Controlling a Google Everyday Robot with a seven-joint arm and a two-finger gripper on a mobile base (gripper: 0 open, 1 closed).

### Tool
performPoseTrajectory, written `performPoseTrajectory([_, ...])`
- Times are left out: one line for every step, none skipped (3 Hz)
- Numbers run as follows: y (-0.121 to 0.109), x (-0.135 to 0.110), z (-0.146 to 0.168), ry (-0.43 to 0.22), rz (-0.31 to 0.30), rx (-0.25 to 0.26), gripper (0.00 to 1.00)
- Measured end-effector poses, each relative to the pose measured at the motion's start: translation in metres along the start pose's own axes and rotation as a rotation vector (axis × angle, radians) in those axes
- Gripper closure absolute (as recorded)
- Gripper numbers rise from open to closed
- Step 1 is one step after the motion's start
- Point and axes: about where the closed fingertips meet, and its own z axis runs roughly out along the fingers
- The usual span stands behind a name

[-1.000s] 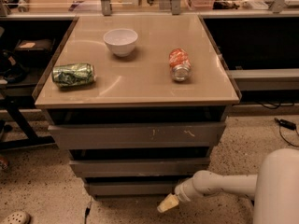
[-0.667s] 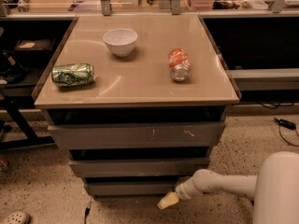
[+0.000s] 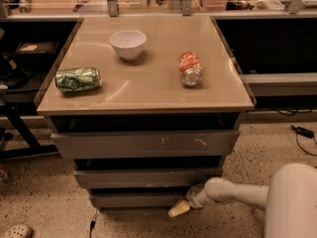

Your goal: Open bottom drawer

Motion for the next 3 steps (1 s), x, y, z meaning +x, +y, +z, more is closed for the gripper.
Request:
performPoseTrajectory([-0.010, 0.001, 0.010, -0.006, 0.010, -0.005, 0.00])
performPoseTrajectory([-0.014, 0.005, 0.024, -0.005, 0.023, -0.026, 0.00])
performPoseTrajectory([-0.014, 0.006, 0.026, -0.004, 0.025, -0.029, 0.00])
